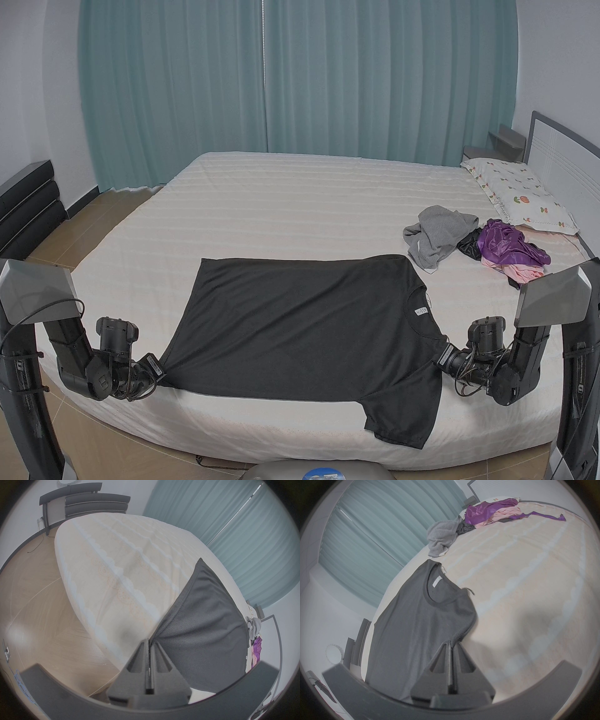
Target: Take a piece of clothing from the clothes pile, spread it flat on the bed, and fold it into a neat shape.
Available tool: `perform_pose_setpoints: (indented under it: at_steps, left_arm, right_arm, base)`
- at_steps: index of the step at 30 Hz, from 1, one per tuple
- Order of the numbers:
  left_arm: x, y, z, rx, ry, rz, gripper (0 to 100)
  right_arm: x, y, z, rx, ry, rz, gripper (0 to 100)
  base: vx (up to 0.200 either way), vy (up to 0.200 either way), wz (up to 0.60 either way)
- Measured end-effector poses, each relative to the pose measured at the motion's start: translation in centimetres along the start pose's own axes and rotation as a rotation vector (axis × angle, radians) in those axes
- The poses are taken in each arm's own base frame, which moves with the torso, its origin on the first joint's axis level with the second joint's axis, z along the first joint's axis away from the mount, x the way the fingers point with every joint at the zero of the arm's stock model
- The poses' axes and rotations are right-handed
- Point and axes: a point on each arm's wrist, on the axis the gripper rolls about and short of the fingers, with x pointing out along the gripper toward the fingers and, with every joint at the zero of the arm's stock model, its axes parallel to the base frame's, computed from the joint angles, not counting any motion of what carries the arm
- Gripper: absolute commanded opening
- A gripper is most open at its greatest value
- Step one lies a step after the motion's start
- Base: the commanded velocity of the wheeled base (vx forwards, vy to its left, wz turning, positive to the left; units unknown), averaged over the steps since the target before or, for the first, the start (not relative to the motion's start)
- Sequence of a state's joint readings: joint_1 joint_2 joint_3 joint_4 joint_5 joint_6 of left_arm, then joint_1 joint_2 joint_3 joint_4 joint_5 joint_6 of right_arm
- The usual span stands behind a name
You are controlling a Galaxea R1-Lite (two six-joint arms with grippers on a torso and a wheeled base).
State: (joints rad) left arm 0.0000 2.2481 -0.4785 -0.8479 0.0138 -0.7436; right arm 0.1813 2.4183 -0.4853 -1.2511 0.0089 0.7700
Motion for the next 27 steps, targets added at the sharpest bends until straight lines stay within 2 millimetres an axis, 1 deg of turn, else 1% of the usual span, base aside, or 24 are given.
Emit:
perform_pose_setpoints:
  at_steps: [7,8,14,19,22,27]
  left_arm:
    - [0.0,0.0,0.0,0.0,0.001,0.001,0]
    - [0.0,0.0,0.0,0.0,0.001,0.001,0]
    - [0.0,0.0,0.0,0.0,0.001,0.002,0]
    - [0.0,0.0,0.0,0.0,0.001,0.002,0]
    - [0.0,0.0,0.0,0.001,0.001,0.001,0]
    - [0.0,0.0,0.0,0.001,0.0,0.001,0]
  right_arm:
    - [1.3,1.0,1.3,0.002,-0.009,0.004,0]
    - [1.5,1.0,1.3,0.002,-0.006,0.002,100]
    - [2.0,1.0,1.4,-0.008,-0.004,0.011,100]
    - [1.5,0.6,1.7,-0.042,-0.018,0.009,100]
    - [0.4,0.4,1.5,-0.053,0.0,0.015,100]
    - [-2.0,-0.4,0.3,-0.09,0.092,0.036,100]
  base:
    - [0.0,0.0,0.0]
    - [0.0,0.0,0.0]
    - [0.0,0.0,0.0]
    - [0.0,0.0,0.0]
    - [0.0,0.0,0.0]
    - [0.0,0.0,0.0]
